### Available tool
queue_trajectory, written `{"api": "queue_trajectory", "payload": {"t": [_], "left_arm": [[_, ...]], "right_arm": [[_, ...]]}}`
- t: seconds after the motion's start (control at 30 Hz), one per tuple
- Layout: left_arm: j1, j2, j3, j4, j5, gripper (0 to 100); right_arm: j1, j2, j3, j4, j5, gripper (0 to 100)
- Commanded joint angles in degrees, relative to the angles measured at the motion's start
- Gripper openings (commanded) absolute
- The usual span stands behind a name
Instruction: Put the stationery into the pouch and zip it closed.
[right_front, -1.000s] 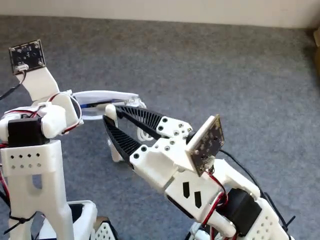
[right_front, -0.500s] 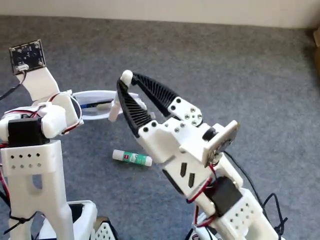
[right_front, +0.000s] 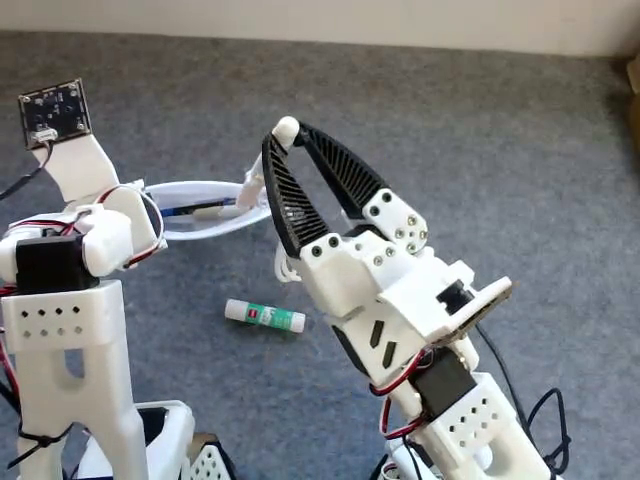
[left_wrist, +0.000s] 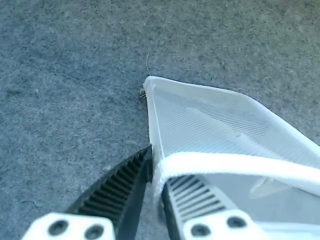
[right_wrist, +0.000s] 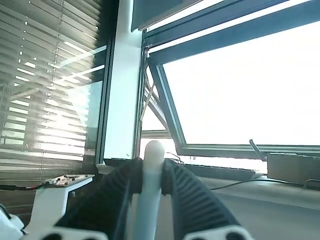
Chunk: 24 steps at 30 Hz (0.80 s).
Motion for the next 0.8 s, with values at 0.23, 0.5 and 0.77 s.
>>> {"api": "queue_trajectory", "payload": {"t": [0.23, 0.5, 0.77], "left_arm": [[0.9, -1.5, -0.5, -1.6, 0.2, 1], [0.8, -1.5, -0.5, -1.5, 0.2, 1], [0.8, -1.5, -0.5, -1.6, 0.2, 1]], "right_arm": [[0.7, 7.4, 0.7, -5.2, -1.4, 0.4], [0.7, 16.2, 3.2, -11.0, -4.5, 0.4], [0.6, 16.1, 7.8, -10.5, -4.3, 0.9]]}}
